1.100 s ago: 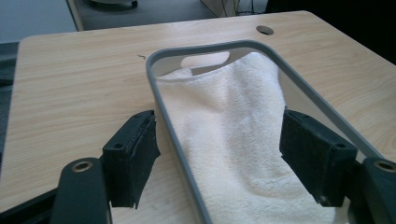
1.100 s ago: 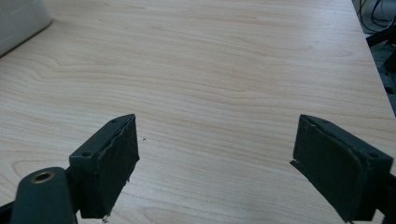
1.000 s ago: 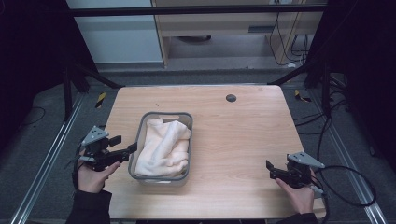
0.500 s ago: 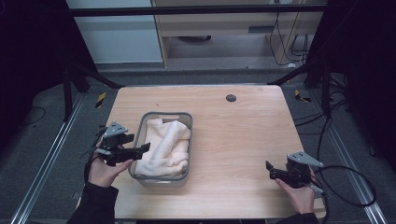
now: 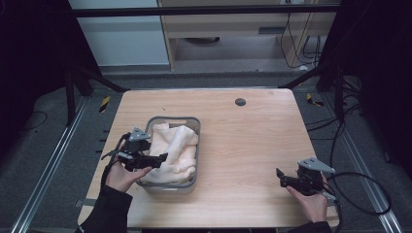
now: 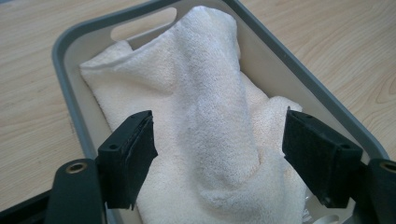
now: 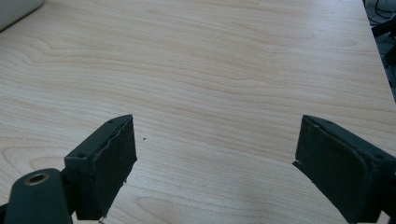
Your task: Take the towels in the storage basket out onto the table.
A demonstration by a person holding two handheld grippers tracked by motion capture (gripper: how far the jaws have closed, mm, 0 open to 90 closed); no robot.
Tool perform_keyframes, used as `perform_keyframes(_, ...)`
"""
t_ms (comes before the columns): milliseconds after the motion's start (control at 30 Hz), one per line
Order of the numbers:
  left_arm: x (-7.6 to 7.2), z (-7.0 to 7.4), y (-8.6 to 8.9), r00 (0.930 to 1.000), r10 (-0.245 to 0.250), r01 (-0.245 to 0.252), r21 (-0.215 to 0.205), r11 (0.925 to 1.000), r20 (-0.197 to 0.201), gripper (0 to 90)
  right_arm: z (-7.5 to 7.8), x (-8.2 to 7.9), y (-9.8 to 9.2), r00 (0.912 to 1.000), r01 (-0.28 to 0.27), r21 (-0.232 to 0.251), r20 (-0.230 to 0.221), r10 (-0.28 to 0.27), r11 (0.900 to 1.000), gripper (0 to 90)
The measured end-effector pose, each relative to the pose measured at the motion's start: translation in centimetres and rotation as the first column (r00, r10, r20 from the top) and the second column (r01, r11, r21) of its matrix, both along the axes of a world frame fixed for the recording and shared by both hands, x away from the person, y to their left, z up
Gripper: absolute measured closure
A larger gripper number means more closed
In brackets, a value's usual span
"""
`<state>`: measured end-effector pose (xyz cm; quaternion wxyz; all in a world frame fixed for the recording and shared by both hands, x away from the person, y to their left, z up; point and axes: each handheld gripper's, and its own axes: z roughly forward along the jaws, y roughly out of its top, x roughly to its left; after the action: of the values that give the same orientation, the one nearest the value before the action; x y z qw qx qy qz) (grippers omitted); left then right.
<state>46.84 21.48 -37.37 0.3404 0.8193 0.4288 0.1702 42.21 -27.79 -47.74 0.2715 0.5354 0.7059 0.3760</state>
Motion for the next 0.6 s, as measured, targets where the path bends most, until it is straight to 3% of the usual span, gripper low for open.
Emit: perform_keyframes(600,1.7,-2.3,-1.8,0.9953,-0.008,0.014,0.069,0.9975,-0.097,23.5,-0.2,0.2,0.0,0.9997,-0.006,-0.005,-0.024,0.005,1.0,11.2)
